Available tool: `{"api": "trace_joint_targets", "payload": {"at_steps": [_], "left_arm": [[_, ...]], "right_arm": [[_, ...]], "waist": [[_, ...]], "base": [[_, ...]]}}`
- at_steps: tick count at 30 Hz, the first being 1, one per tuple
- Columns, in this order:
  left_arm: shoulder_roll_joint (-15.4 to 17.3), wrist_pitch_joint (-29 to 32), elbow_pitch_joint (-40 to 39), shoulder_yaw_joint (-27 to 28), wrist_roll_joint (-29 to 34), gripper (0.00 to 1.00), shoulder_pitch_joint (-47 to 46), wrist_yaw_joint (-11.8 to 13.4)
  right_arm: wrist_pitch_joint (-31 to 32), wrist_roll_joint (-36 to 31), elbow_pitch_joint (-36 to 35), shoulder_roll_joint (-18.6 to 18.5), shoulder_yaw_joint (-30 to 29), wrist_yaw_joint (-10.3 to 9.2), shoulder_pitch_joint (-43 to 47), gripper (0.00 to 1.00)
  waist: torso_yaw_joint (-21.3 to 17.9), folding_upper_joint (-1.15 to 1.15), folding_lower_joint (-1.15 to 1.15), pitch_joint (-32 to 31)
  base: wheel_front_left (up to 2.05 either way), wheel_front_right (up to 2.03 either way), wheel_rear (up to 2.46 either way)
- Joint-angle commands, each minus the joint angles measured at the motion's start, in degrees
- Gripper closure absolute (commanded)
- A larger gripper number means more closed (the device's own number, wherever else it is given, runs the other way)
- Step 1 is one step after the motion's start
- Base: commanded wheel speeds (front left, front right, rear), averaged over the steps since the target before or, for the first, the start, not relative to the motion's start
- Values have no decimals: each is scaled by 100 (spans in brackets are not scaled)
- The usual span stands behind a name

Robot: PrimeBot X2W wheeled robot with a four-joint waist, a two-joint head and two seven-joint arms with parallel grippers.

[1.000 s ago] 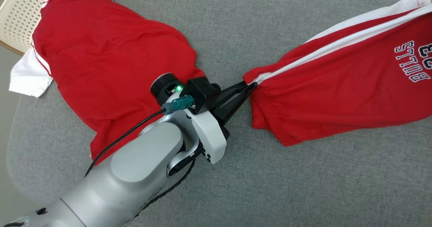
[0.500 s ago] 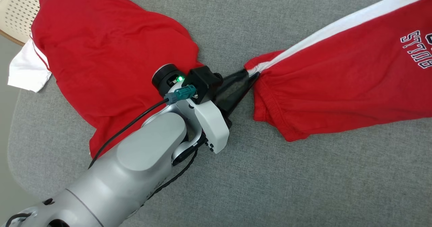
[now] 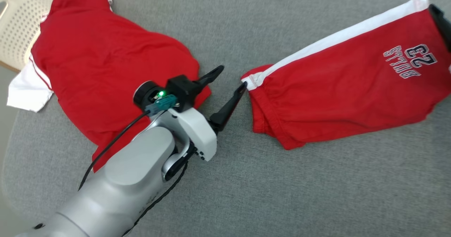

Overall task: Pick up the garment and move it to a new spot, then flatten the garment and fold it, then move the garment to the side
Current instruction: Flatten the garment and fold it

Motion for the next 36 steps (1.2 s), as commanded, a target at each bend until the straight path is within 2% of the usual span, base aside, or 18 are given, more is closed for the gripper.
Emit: {"api": "trace_joint_targets", "payload": {"at_steps": [1, 5, 9, 13, 19, 23, 28, 33, 36], "left_arm": [[66, -25, -11, 67, -44, 0, 75, 54], [196, -49, -129, 485, -153, 0, 330, 297], [255, -50, -552, 1254, -107, 0, 736, 582], [219, -52, -943, 1916, 167, 0, 1340, 640], [-80, -53, -1439, 3000, 749, 0, 2256, 538], [-364, -53, -1746, 3678, 1285, 0, 2790, 380], [-682, -53, -2022, 4508, 1692, 0, 3448, 115], [-806, -54, -2264, 4866, 2147, 0, 3892, -64], [-821, -53, -2323, 4832, 2063, 0, 4071, -103]], "right_arm": [[-162, 56, -2, 53, -14, -11, 126, 0], [-893, 168, 7, 317, -126, -11, 481, 0], [-1489, 427, -60, 632, -269, -10, 931, 0], [-2174, 348, -166, 861, -329, -10, 1404, 0], [-2493, -334, -318, 1241, -758, -10, 2119, 0], [-2496, -1010, -828, 1636, -1651, -10, 2854, 0], [-2498, -1993, -1396, 2317, -2599, -7, 3811, 0], [-2498, -2645, -1844, 2880, -3250, -5, 4540, 0], [-2500, -2873, -1975, 3062, -3448, -7, 4802, 0]], "waist": [[-153, 0, 0, -252], [-361, 0, 0, -612], [-572, 0, 0, -936], [-793, 0, 0, -1218], [-1118, 0, 0, -1504], [-1285, 0, 0, -1584], [-1474, 0, 0, -1653], [-1503, 0, 0, -1709], [-1515, 0, 0, -1731]], "base": [[0, 0, 0], [0, 0, 0], [0, 0, 0], [0, 0, 0], [0, 0, 0], [0, 0, 0], [0, 0, 0], [0, 0, 0], [0, 0, 0]]}}
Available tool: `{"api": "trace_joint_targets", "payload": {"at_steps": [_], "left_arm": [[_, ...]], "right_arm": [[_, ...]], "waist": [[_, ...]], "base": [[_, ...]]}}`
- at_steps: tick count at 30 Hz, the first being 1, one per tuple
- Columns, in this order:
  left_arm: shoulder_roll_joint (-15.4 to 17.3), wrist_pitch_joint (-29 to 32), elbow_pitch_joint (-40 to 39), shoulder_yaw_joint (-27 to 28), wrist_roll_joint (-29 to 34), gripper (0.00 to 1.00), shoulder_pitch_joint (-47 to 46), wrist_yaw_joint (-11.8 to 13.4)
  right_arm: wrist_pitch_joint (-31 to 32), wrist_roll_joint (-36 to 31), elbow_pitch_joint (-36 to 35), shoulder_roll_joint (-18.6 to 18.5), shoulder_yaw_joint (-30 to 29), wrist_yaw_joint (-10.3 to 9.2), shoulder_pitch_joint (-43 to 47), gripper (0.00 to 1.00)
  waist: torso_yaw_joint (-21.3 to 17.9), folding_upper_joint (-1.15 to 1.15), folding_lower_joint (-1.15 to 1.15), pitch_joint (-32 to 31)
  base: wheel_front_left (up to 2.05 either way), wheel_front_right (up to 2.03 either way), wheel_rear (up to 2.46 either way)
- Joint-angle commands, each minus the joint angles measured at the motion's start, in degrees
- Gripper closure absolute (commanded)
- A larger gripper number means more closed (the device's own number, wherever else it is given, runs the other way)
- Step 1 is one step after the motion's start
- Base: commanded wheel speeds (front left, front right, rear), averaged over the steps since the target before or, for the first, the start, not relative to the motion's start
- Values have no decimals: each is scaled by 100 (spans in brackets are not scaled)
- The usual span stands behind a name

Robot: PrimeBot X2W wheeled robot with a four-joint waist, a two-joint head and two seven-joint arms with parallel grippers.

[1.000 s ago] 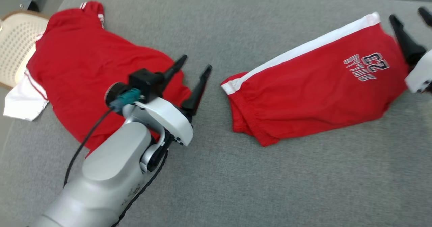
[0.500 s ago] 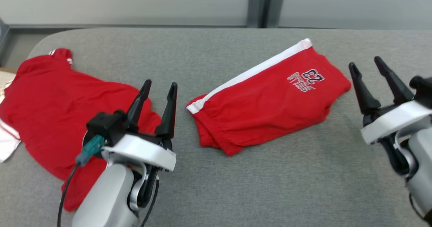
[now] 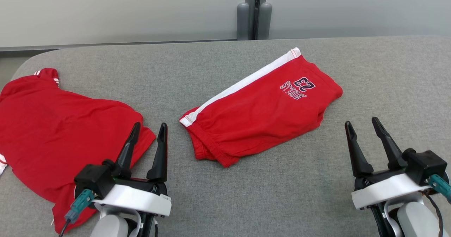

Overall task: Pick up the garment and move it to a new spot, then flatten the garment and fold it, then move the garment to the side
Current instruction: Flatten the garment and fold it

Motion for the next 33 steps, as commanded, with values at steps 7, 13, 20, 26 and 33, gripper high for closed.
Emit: {"api": "trace_joint_targets", "payload": {"at_steps": [7, 13, 20, 26, 33], "left_arm": [[14, -26, -67, -114, -51, 0, -9, 19], [14, -26, -29, -259, -73, 0, -76, 27], [12, -26, -9, -214, -131, 0, -237, 29], [8, -26, 32, -168, -280, 0, -328, 70], [9, -27, -35, -297, -305, 0, -451, 34]], "right_arm": [[-34, -142, 141, 131, -241, -1, 228, 0], [22, 379, 527, 104, -122, -1, -68, 0], [621, 1742, 1020, 149, -253, -1, -576, 0], [1200, 2630, 1407, 148, -567, 0, -980, 0], [1703, 3060, 1944, 75, -876, 1, -1406, 0]], "waist": [[127, 0, 0, 43], [296, 0, 0, 199], [625, 0, 0, 446], [891, 0, 0, 626], [1154, 0, 0, 874]], "base": [[0, 0, 0], [0, 0, 0], [0, 0, 0], [0, 0, 0], [0, 0, 0]]}}
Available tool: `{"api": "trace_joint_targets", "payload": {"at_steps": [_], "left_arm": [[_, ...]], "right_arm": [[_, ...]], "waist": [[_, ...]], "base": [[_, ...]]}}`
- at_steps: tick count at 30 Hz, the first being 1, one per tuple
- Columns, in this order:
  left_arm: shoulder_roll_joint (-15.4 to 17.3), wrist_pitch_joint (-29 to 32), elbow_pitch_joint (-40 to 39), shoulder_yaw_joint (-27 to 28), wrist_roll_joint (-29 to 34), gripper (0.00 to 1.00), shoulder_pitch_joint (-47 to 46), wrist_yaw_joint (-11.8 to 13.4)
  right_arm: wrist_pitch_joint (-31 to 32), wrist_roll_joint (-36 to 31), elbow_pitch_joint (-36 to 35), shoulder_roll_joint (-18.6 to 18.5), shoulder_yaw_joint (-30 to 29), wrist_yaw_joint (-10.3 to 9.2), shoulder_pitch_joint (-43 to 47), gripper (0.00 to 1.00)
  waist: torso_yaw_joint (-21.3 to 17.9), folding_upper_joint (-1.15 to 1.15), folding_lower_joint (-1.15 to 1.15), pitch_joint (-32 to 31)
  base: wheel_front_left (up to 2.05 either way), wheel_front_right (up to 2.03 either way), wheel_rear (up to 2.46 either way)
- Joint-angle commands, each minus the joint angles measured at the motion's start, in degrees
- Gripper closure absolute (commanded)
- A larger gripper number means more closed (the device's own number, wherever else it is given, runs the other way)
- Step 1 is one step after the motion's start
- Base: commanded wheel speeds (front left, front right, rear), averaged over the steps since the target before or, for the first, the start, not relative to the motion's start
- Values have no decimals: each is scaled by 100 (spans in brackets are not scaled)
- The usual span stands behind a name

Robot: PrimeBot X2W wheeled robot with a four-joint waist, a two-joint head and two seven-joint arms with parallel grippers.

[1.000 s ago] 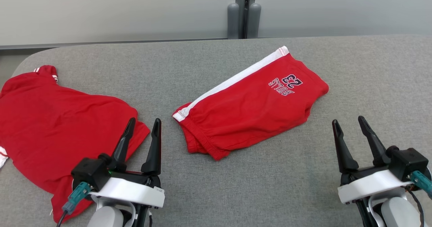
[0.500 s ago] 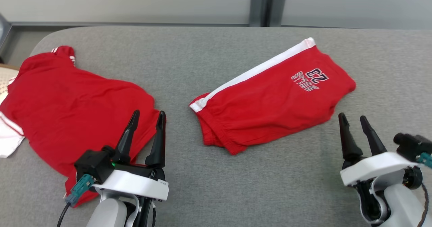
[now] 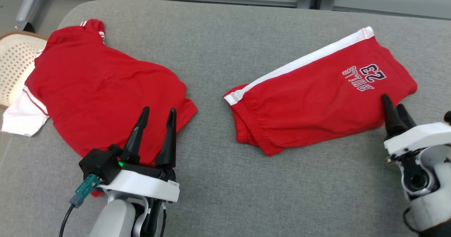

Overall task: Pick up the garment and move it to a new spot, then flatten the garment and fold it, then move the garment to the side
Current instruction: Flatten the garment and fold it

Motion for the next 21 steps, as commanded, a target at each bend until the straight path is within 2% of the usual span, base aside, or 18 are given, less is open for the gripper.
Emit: {"api": "trace_joint_targets", "payload": {"at_steps": [1, 7, 16, 17, 18, 19, 20, 21], "left_arm": [[17, -27, -35, -26, -51, 0, -128, -10], [15, -26, -101, -179, -106, 0, -247, 46], [15, -27, -120, -336, -234, 0, -335, 117], [16, -26, -122, -351, -251, 0, -341, 122], [16, -26, -122, -367, -271, 0, -342, 131], [16, -26, -122, -367, -271, 0, -342, 131], [17, -26, -122, -382, -284, 0, -337, 132], [16, -26, -124, -394, -289, 0, -333, 144]], "right_arm": [[152, 78, 212, 8, -40, 3, -60, 0], [686, 199, 645, 16, -131, 17, -427, 0], [1265, 17, 1122, 8, -104, 21, -977, 0], [1299, -3, 1158, 2, -109, 21, -1023, 10], [1295, -34, 1178, -5, -101, 21, -1065, 69], [1295, -34, 1178, -5, -101, 21, -1065, 69], [1226, -89, 1183, -32, -91, 21, -1101, 100], [1172, -140, 1203, -62, -98, 11, -1122, 100]], "waist": [[120, 0, 0, 117], [319, 0, 0, 329], [534, 0, 0, 446], [557, 0, 0, 454], [576, 0, 0, 458], [576, 0, 0, 458], [591, 0, 0, 460], [606, 0, 0, 460]], "base": [[0, 0, 0], [0, 0, 0], [0, 0, 0], [0, 0, 0], [0, 0, 0], [0, 0, 0], [0, 0, 0], [0, 0, 0]]}}
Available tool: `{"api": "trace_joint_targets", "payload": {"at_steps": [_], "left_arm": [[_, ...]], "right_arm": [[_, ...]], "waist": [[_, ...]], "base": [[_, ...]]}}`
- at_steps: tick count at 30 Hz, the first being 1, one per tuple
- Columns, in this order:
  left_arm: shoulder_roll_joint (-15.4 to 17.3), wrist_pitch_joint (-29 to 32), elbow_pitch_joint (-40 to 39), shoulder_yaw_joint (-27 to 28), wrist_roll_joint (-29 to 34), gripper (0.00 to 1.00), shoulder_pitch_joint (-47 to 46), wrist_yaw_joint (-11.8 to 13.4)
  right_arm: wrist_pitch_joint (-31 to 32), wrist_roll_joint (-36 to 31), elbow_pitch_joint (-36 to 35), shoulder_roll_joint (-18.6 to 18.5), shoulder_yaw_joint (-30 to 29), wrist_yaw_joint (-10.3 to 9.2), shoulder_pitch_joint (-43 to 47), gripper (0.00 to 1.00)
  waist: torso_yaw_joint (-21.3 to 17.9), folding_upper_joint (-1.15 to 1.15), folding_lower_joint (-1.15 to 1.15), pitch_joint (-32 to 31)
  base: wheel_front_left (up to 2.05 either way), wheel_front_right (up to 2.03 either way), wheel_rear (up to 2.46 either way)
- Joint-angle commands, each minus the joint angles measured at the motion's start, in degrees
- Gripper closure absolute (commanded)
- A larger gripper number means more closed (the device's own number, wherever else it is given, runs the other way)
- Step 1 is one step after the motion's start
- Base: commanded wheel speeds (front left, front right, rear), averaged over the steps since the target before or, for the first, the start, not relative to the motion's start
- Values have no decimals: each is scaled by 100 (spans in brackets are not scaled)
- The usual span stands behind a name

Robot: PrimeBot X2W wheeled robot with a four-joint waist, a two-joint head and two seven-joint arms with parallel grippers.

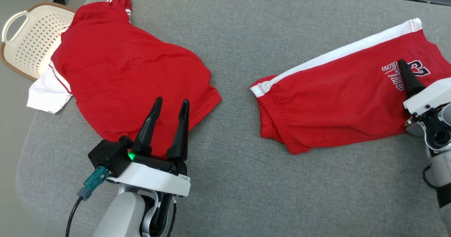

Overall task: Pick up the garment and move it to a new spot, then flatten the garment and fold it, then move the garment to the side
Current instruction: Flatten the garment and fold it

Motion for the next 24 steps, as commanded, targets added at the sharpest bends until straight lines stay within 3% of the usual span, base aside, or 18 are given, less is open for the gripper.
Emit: {"api": "trace_joint_targets", "payload": {"at_steps": [1, 17, 24], "left_arm": [[19, -26, -12, -4, -15, 0, -52, 36], [21, -27, 141, 86, 97, 0, 14, 5], [20, -27, 199, 127, 171, 0, 99, -36]], "right_arm": [[2, 48, 218, 277, 67, 16, 218, 100], [-1086, 412, -222, 109, -185, 2, 607, 100], [-1593, 467, -118, -84, -661, 4, 1153, 100]], "waist": [[15, 0, 0, -2], [-396, 0, 0, -336], [-689, 0, 0, -583]], "base": [[0, 0, 0], [0, 0, 0], [0, 0, 0]]}}
